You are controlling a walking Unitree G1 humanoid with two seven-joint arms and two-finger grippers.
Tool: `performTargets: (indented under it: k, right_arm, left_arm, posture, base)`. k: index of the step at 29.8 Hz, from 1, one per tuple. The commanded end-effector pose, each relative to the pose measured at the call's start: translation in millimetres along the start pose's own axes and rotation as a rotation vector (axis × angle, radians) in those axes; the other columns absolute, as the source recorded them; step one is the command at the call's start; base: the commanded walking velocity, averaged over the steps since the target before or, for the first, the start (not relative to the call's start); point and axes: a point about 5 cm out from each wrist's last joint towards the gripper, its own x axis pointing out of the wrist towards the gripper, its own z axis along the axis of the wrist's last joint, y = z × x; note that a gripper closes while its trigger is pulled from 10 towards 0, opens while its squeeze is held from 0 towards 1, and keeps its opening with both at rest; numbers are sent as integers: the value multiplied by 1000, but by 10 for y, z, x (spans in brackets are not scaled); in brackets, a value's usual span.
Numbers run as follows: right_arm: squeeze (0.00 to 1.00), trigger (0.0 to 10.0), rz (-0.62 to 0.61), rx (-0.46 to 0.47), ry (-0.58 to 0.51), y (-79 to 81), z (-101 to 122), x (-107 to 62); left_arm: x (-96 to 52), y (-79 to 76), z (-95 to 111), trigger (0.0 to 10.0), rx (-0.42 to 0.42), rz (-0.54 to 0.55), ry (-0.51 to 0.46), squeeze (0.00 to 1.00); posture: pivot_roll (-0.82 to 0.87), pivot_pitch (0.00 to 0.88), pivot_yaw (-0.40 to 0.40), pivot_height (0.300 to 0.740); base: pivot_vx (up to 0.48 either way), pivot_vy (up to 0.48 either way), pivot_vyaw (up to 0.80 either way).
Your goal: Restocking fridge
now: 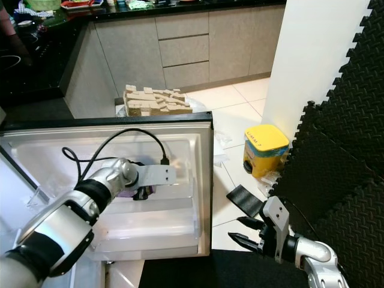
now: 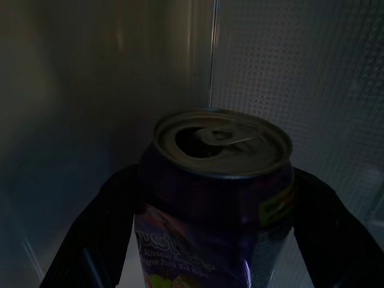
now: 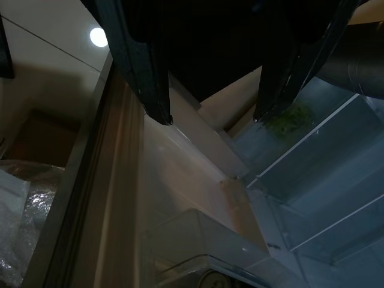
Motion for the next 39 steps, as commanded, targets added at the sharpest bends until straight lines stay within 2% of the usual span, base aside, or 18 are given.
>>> performTargets:
  k: [1, 3, 4, 5, 6, 7, 8, 13, 14, 21, 24, 25, 30, 33, 35, 37, 38, 39]
  right_arm:
    - [0, 10000, 9, -9, 13, 8, -14, 12]
    - [0, 10000, 7, -10, 13, 2, -12, 11]
    - [0, 10000, 6, -12, 13, -3, -10, 10]
    - [0, 10000, 6, -12, 13, -3, -10, 10]
    - [0, 10000, 5, -13, 12, -6, -8, 10]
    - [0, 10000, 5, -13, 12, -6, -8, 10]
    - [0, 10000, 5, -14, 12, -8, -7, 9]
    - [0, 10000, 5, -14, 12, -7, -9, 9]
    - [0, 10000, 6, -13, 12, -7, -9, 8]
    - [0, 10000, 8, -11, 14, -7, -13, 12]
    - [0, 10000, 7, -11, 14, -9, -12, 13]
    - [0, 10000, 6, -11, 15, -12, -13, 12]
    - [0, 10000, 4, -10, 15, -16, -15, 9]
    - [0, 10000, 3, -10, 15, -17, -16, 9]
    - [0, 10000, 3, -10, 15, -17, -16, 9]
    - [0, 10000, 3, -10, 15, -16, -16, 9]
    - [0, 10000, 4, -10, 16, -16, -16, 9]
    - [0, 10000, 4, -10, 16, -16, -16, 9]
  left_arm:
    - [30, -52, -81, 10000, 6, -11, 39, 0]
    - [26, -43, -97, 10000, 13, -4, 50, 0]
    - [23, -38, -105, 8745, 15, -3, 55, 0]
    - [23, -38, -105, 8745, 15, -3, 55, 0]
    - [20, -33, -107, 6824, 17, -1, 58, 0]
    - [20, -33, -107, 6824, 17, -1, 58, 0]
    - [18, -29, -95, 0, 13, -3, 51, 0]
    - [17, -24, -72, 0, 11, -1, 39, 0]
    - [16, -23, -56, 10000, 11, -2, 30, 0]
    - [0, 8, 2, 10000, -7, 16, -21, 0]
    - [-41, 56, 85, 10000, -47, 10, -106, 0]
    - [-78, 94, 138, 10000, -78, 4, -166, 0]
    - [-129, 138, 202, 10000, -125, -9, -257, 0]
    - [-177, 169, 255, 10000, -168, -25, -349, 0]
    - [-177, 169, 255, 10000, -168, -25, -349, 0]
    - [-192, 175, 278, 10000, -191, -37, -387, 0]
    - [-213, 179, 310, 10000, -220, -55, -439, 0]
    - [-213, 179, 310, 10000, -220, -55, -439, 0]
  posture:
    - [-91, 6, 56, 740]
    - [-92, 3, 54, 740]
    - [-94, 2, 55, 740]
    - [-94, 2, 55, 740]
    - [-94, 2, 55, 740]
    - [-94, 2, 55, 740]
    - [-95, 1, 54, 740]
    - [-94, 0, 54, 740]
    - [-93, 2, 54, 740]
    - [-91, 6, 53, 740]
    - [-91, 7, 53, 740]
    - [-90, 6, 52, 740]
    - [-89, 6, 52, 740]
    - [-89, 7, 51, 740]
    - [-89, 7, 51, 740]
    - [-89, 7, 51, 740]
    - [-89, 7, 51, 740]
    - [-89, 7, 51, 740]
  base:
    - [0, 0, 0]
    - [0, 0, 0]
    - [0, 0, 0]
    - [0, 0, 0]
    - [0, 0, 0]
    - [0, 0, 0]
    - [0, 0, 0]
    - [0, 0, 0]
    - [0, 0, 0]
    - [0, 0, 0]
    - [0, 0, 0]
    - [0, 0, 0]
    - [0, 0, 0]
    - [0, 0, 0]
    - [0, 0, 0]
    - [0, 0, 0]
    - [0, 0, 0]
    - [0, 0, 0]
